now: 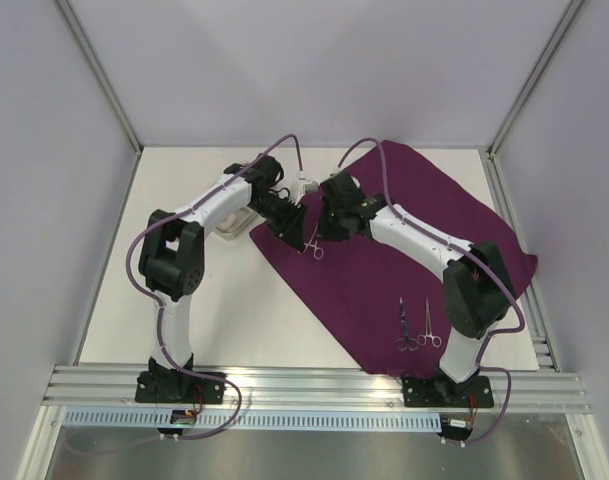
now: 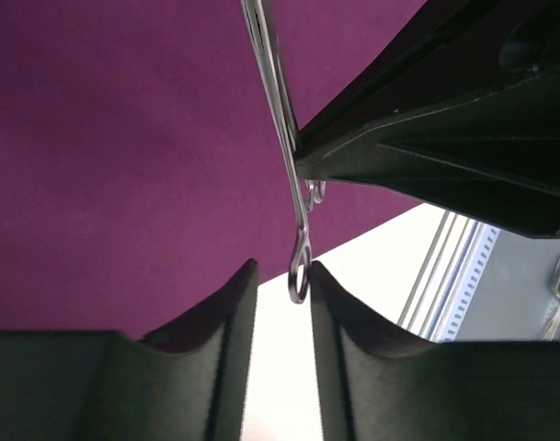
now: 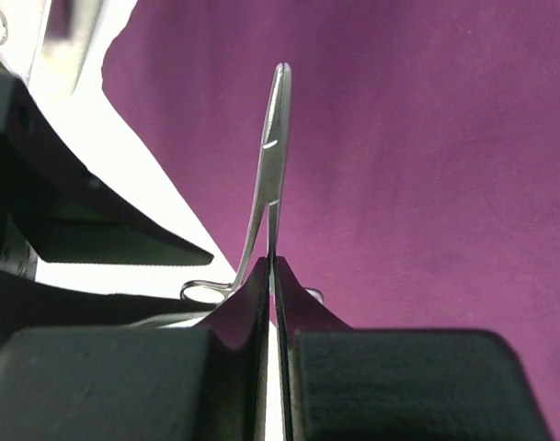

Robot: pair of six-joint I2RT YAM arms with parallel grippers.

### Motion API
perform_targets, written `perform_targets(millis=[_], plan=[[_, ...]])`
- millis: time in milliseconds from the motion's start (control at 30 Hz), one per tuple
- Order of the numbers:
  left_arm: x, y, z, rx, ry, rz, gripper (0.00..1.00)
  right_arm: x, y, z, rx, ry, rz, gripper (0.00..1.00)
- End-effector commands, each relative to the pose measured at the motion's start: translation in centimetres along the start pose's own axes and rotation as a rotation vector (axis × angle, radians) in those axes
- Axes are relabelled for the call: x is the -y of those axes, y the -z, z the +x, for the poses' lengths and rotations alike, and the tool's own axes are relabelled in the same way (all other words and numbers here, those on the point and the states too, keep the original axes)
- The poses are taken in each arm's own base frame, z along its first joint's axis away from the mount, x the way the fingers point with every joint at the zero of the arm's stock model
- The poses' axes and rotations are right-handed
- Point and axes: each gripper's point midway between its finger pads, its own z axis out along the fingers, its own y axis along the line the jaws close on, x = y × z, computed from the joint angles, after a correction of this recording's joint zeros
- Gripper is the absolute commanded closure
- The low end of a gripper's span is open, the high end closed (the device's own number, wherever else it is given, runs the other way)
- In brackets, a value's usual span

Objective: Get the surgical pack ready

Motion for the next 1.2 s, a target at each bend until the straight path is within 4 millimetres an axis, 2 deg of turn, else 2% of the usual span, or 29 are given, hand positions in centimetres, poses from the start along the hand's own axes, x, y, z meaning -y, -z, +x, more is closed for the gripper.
perform_targets(millis=[0, 67, 167, 300, 367, 400, 433, 467, 500, 533, 567, 633, 667, 700, 767, 833, 933, 1167], plan=[[0.7, -0.1, -1.3, 0.037, -0.026, 0.033, 0.65, -2.0, 0.1, -1.9, 0.054, -0.019, -0.054, 0.99], [0.7, -0.2, -1.3, 0.037, -0.020, 0.035, 0.73, -2.0, 0.0, -2.0, 0.056, -0.021, -0.054, 1.00], [0.8, -0.2, -1.5, 0.038, 0.004, 0.040, 1.00, -2.5, -0.2, -1.3, 0.022, -0.027, -0.084, 1.00], [0.8, 0.5, -1.5, 0.000, 0.047, 0.026, 1.00, -2.4, -0.1, -1.2, 0.006, -0.034, -0.092, 0.99], [0.1, 1.5, -0.6, -0.046, 0.064, -0.020, 1.00, -2.4, 0.6, -1.2, 0.000, -0.031, -0.100, 0.90], [-0.2, 2.3, -0.9, -0.038, 0.056, -0.037, 1.00, -2.2, 0.9, -1.3, -0.005, -0.024, -0.109, 0.80], [-1.5, 3.8, -0.8, -0.023, 0.084, -0.062, 1.00, -2.4, 1.3, -1.4, -0.002, -0.014, -0.123, 0.76], [-1.9, 5.0, -0.3, -0.032, 0.101, -0.073, 1.00, -2.4, 1.7, -1.3, -0.001, 0.000, -0.129, 0.71], [-2.4, 6.2, -0.7, -0.015, 0.100, -0.093, 1.00, -2.7, 2.8, -1.6, 0.015, 0.025, -0.154, 0.64], [-3.3, 7.6, -0.6, -0.007, 0.114, -0.118, 1.00, -2.9, 3.3, -1.7, 0.025, 0.040, -0.167, 0.62], [-4.8, 9.7, 0.5, -0.020, 0.133, -0.167, 1.00, -3.0, 3.8, -1.7, 0.030, 0.053, -0.177, 0.61], [-6.4, 12.7, 0.7, -0.010, 0.122, -0.232, 1.00, -2.7, 4.8, -1.8, 0.050, 0.088, -0.180, 0.58], [-7.4, 14.8, 2.0, -0.020, 0.160, -0.270, 1.00, -2.4, 5.1, -1.8, 0.056, 0.094, -0.176, 0.58], [-8.1, 16.3, 1.9, -0.014, 0.124, -0.300, 1.00, -2.0, 5.3, -1.6, 0.060, 0.110, -0.165, 0.58], [-9.8, 18.9, 3.4, -0.022, 0.150, -0.360, 1.00, -1.4, 5.3, -1.4, 0.056, 0.120, -0.151, 0.58], [-11.8, 20.3, 4.4, -0.031, 0.151, -0.399, 1.00, -0.6, 4.7, -0.7, 0.029, 0.120, -0.132, 0.59], [-14.4, 21.2, 5.7, -0.055, 0.160, -0.428, 1.00, -0.1, 4.0, 0.0, -0.008, 0.116, -0.124, 0.60], [-17.6, 21.4, 6.8, -0.084, 0.160, -0.434, 1.00, 0.1, 3.5, 0.7, -0.046, 0.116, -0.118, 0.61]])
